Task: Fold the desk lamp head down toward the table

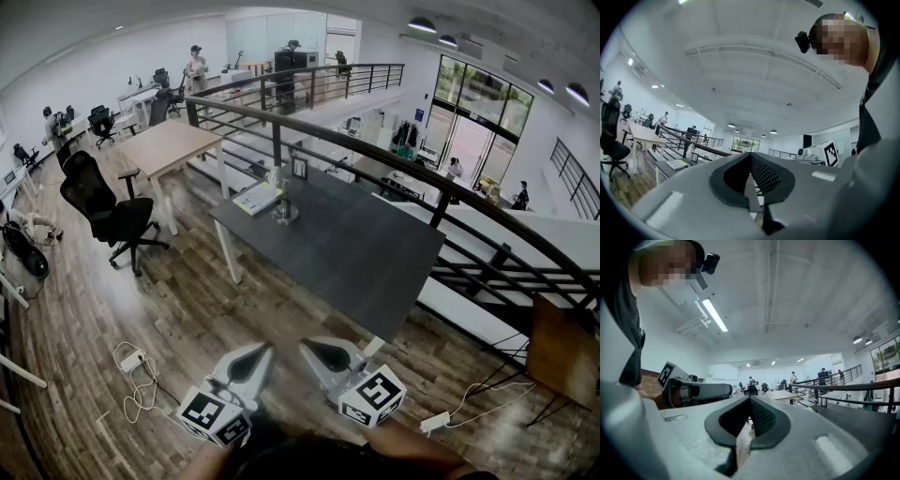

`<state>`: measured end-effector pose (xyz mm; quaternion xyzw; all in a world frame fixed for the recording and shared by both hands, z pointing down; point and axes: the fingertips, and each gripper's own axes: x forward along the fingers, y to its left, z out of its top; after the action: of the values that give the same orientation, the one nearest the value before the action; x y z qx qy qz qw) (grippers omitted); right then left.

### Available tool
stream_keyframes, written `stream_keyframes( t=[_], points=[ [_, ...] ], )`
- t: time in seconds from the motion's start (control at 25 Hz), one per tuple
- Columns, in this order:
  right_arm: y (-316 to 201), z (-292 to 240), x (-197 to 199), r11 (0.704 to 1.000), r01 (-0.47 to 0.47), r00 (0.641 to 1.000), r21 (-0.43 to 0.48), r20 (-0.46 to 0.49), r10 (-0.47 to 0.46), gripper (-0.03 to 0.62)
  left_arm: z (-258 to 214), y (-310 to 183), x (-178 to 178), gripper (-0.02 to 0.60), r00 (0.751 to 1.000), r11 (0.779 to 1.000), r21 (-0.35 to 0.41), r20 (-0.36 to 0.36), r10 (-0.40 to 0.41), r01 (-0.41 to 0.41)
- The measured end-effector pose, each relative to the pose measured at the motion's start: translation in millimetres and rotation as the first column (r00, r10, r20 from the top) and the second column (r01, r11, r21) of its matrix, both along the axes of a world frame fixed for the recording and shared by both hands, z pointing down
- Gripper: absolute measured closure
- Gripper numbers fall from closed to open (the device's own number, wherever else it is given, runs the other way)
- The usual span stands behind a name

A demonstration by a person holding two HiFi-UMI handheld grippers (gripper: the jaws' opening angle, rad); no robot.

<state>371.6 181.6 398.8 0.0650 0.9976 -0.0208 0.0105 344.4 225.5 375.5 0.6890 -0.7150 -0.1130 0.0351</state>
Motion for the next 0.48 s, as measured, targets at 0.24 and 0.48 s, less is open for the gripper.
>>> stream_keyframes(
  t=[0.24,0.48],
  points=[
    [0.4,-2.1,-1.6,1.0,0.007,1.0,-0.011,0.003,-0.007,0.592,0.7,-0.5,-2.1,0.58,1.0,1.0,-0.01,0.011,-0.008,0.008],
    [0.2,1.4,-6.9,1.0,0.015,1.0,-0.02,0.0,-0.015,0.592,5.4,-1.1,-7.8,0.58,1.0,1.0,-0.006,0.019,-0.018,0.018]
  ],
)
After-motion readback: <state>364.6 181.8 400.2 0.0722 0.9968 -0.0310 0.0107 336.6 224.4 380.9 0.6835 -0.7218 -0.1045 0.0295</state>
